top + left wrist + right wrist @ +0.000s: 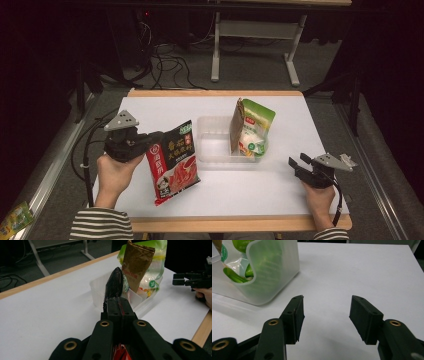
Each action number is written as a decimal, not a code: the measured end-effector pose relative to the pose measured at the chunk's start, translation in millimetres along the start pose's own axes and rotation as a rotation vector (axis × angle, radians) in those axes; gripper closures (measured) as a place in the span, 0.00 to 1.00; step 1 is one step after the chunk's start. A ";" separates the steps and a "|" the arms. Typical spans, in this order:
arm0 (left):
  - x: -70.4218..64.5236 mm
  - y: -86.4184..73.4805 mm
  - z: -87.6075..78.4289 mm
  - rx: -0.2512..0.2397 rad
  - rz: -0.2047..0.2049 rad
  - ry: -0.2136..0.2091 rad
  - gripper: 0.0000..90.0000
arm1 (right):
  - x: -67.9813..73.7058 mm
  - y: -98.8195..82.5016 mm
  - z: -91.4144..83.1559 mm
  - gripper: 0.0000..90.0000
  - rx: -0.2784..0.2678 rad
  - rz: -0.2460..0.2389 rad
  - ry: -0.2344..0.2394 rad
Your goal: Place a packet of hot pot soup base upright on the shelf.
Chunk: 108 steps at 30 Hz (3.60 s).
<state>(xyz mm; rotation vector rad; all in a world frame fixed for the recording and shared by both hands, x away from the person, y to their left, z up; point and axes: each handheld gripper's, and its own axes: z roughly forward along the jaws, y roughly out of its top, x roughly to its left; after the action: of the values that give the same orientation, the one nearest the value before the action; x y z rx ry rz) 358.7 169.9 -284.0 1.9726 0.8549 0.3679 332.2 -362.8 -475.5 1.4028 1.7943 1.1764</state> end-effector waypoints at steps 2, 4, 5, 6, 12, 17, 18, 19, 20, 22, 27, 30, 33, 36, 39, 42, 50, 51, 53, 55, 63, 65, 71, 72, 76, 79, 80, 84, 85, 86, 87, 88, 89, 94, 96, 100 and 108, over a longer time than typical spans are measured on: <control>-2.3 5.3 0.5 0.004 0.012 0.005 1.00 | -0.1 0.0 0.0 0.51 -0.001 0.000 0.000; -4.4 9.5 1.3 0.010 0.021 0.009 1.00 | -0.5 0.0 -0.2 0.51 -0.002 0.001 0.002; -5.4 12.1 2.1 0.008 0.021 0.008 1.00 | -0.8 0.0 -0.1 0.51 -0.005 -0.002 0.003; -5.7 14.2 2.5 0.008 0.022 0.005 1.00 | -0.8 0.0 -0.1 0.51 -0.005 -0.002 0.003; -3.4 22.9 4.9 -0.021 0.010 -0.021 1.00 | -1.4 0.0 -0.1 0.51 -0.004 0.002 0.005; -6.5 29.1 9.6 -0.038 0.012 -0.029 1.00 | -1.4 -0.1 -0.5 0.51 -0.003 0.010 0.003; -7.7 31.8 11.8 -0.038 0.015 -0.032 1.00 | -1.3 -0.1 -0.3 0.50 -0.004 0.013 0.003; -7.7 31.8 11.8 -0.038 0.015 -0.032 1.00 | -1.3 -0.1 -0.3 0.50 -0.004 0.013 0.003; -7.9 33.7 13.5 -0.038 0.016 -0.036 1.00 | -1.6 -0.1 -0.3 0.50 -0.005 0.009 0.004; -8.4 36.9 16.8 -0.032 0.016 -0.041 1.00 | -1.6 -0.1 -0.4 0.50 -0.004 0.008 0.002; -11.2 46.8 26.6 -0.028 0.013 -0.054 1.00 | -1.8 -0.1 -0.5 0.50 -0.005 0.012 0.000; -13.6 52.2 31.9 -0.029 0.023 -0.058 1.00 | -1.8 -0.1 -0.5 0.50 -0.004 0.012 0.001; -15.8 57.4 37.3 -0.028 0.026 -0.064 1.00 | -1.7 -0.2 -0.5 0.50 -0.005 0.012 0.001; -16.8 62.2 42.8 -0.028 0.028 -0.073 1.00 | -1.9 -0.2 -0.5 0.50 -0.005 0.011 0.002; -17.8 66.0 47.5 -0.036 0.026 -0.080 1.00 | -1.3 -0.1 -0.5 0.50 -0.004 0.010 0.002; -18.8 71.1 51.0 -0.036 0.035 -0.078 1.00 | -0.5 0.0 0.0 0.50 0.000 -0.003 0.002; -22.4 87.9 59.6 -0.040 0.046 -0.069 1.00 | 0.0 -0.1 -0.4 0.50 -0.005 -0.009 0.001; -22.6 89.5 61.6 -0.039 0.046 -0.067 1.00 | 0.1 -0.1 -0.4 0.50 -0.005 -0.010 0.002; -22.4 93.1 66.4 -0.038 0.043 -0.066 1.00 | 0.1 -0.1 -0.4 0.50 -0.004 -0.012 0.003; -22.7 97.7 71.0 -0.039 0.045 -0.052 1.00 | 0.8 -0.1 -0.4 0.50 -0.001 -0.010 0.002; -22.6 114.2 86.9 -0.051 0.049 -0.032 1.00 | 1.5 0.2 0.4 0.50 0.002 -0.024 -0.002; -22.0 116.7 91.6 -0.054 0.049 -0.026 1.00 | 1.7 0.0 0.0 0.50 0.000 -0.023 -0.003; -22.1 119.4 110.2 -0.086 0.048 0.008 1.00 | 2.6 0.1 0.4 0.50 0.008 -0.031 -0.006; -22.9 119.3 113.5 -0.097 0.060 0.017 1.00 | 2.6 0.1 0.4 0.50 0.007 -0.032 -0.006; -23.0 119.7 125.3 -0.128 0.060 0.024 1.00 | 3.5 -0.2 -0.7 0.51 0.001 -0.035 -0.010; -22.6 119.8 135.5 -0.137 0.049 0.029 1.00 | 3.8 -0.3 -0.6 0.51 -0.004 -0.047 -0.010; -22.7 119.6 139.0 -0.141 0.047 0.032 1.00 | 3.9 -0.3 -0.7 0.51 -0.004 -0.046 -0.011; -23.8 118.5 153.1 -0.151 0.034 0.040 1.00 | 3.9 -0.4 -0.9 0.51 -0.006 -0.042 -0.009; -24.4 117.8 156.4 -0.155 0.035 0.044 1.00 | 3.8 -0.5 -1.0 0.51 -0.008 -0.045 -0.011; -25.2 116.8 159.7 -0.163 0.037 0.052 1.00 | 3.8 -0.5 -1.1 0.51 -0.008 -0.045 -0.011; -25.2 116.2 163.3 -0.166 0.030 0.050 1.00 | 3.8 -0.5 -1.1 0.51 -0.009 -0.045 -0.011; -25.4 115.4 167.3 -0.167 0.025 0.052 1.00 | 3.9 -0.5 -1.1 0.51 -0.010 -0.046 -0.011; -25.8 114.3 171.2 -0.170 0.023 0.058 1.00 | 4.0 -0.5 -1.0 0.51 -0.009 -0.048 -0.011; -28.1 106.5 181.4 -0.183 0.031 0.064 1.00 | 3.8 -0.7 -1.4 0.51 -0.015 -0.046 -0.009; -28.1 99.7 183.3 -0.167 0.048 0.077 1.00 | 3.7 -0.6 -1.2 0.51 -0.016 -0.046 -0.005; -24.5 84.4 185.6 -0.150 0.046 0.071 1.00 | 4.7 -0.5 -1.0 0.51 -0.006 -0.048 -0.006; -27.1 79.3 178.5 -0.121 0.084 0.065 1.00 | 4.4 -0.2 -0.2 0.51 -0.004 -0.055 -0.005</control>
<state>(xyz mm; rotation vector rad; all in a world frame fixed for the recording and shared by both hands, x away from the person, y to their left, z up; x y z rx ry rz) 472.8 11.0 -309.1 1.8968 0.7739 0.5235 330.7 -358.7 -475.3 1.3451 1.8145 1.1460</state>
